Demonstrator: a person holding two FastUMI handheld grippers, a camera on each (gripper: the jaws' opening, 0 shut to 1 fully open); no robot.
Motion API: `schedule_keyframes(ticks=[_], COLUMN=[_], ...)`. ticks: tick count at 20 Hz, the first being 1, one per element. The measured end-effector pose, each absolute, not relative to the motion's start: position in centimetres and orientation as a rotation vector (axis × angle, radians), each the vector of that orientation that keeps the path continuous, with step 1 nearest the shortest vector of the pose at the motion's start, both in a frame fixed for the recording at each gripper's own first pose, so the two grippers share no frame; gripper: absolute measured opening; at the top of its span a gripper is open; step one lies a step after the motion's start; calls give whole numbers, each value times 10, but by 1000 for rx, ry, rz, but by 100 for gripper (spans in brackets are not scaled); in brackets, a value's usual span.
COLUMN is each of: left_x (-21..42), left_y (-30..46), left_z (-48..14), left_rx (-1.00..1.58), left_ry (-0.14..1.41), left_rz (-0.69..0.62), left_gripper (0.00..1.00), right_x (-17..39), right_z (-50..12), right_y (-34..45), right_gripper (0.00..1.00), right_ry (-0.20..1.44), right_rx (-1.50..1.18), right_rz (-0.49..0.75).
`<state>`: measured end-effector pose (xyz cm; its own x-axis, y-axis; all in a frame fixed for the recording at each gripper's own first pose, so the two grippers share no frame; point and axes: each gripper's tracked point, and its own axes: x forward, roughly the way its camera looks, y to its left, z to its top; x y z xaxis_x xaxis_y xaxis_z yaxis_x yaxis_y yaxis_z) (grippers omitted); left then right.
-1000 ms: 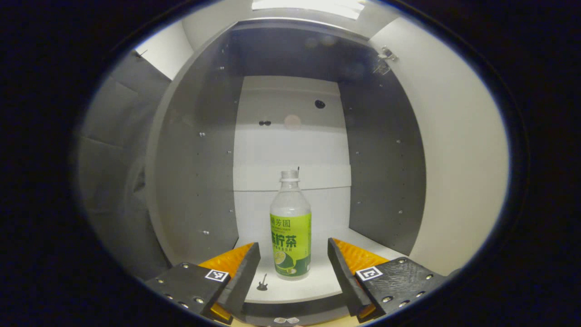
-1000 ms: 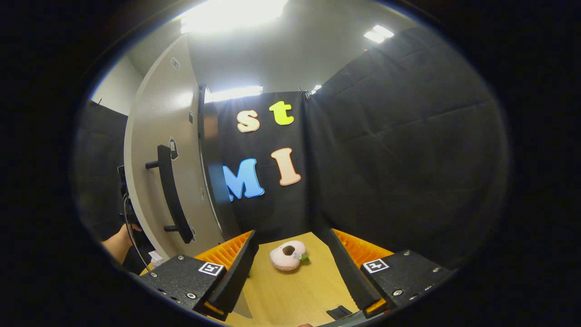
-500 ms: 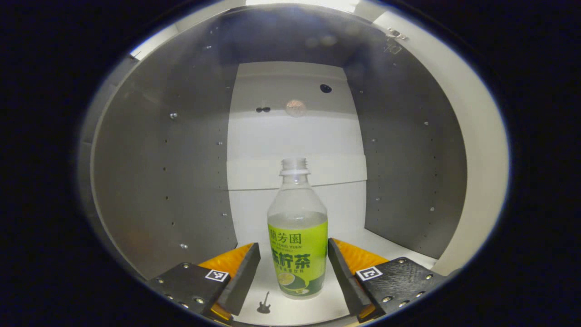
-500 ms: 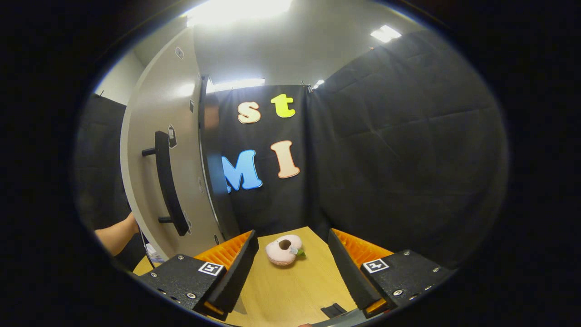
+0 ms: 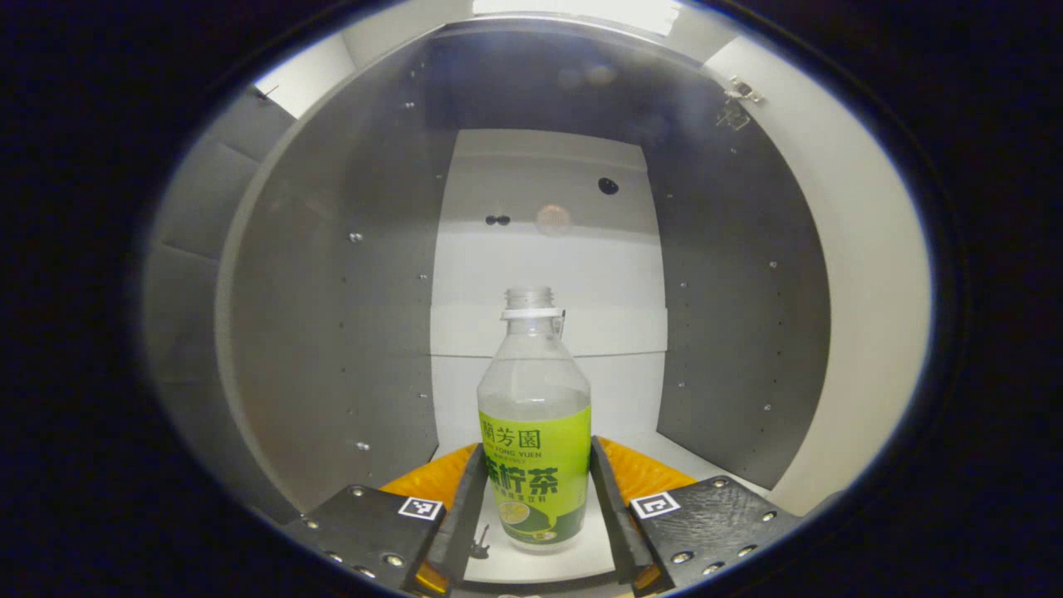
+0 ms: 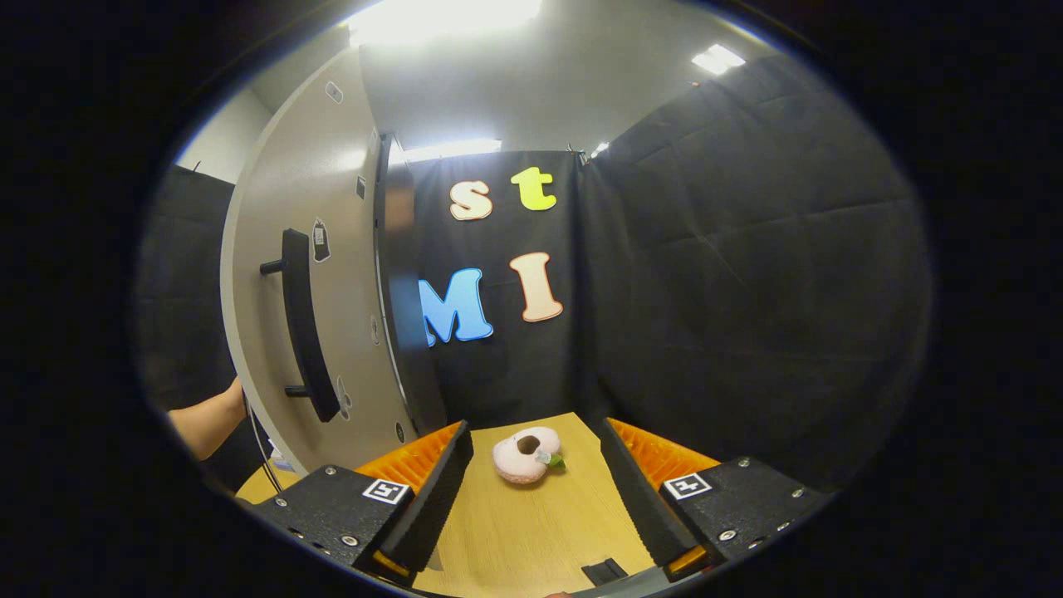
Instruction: Open the cabinet door with the right hand, grasp the bottle in the cabinet with the left hand and place it on the coaster, then close the cabinet door with the right hand.
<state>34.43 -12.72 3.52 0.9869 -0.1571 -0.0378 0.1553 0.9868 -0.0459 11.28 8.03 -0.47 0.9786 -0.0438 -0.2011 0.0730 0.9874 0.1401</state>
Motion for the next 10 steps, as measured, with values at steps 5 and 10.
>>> schedule_keyframes(ticks=[5,10], left_x=[298,247], left_y=[-111,-85], left_z=[43,44], left_rx=[-44,-38], left_ry=[20,15], left_rz=[-135,-91], left_gripper=[71,63], right_x=[120,122], right_z=[-9,-12], right_y=[84,92], right_gripper=[95,95], right_ry=[199,199], right_rx=[172,169], right_rz=[15,87])
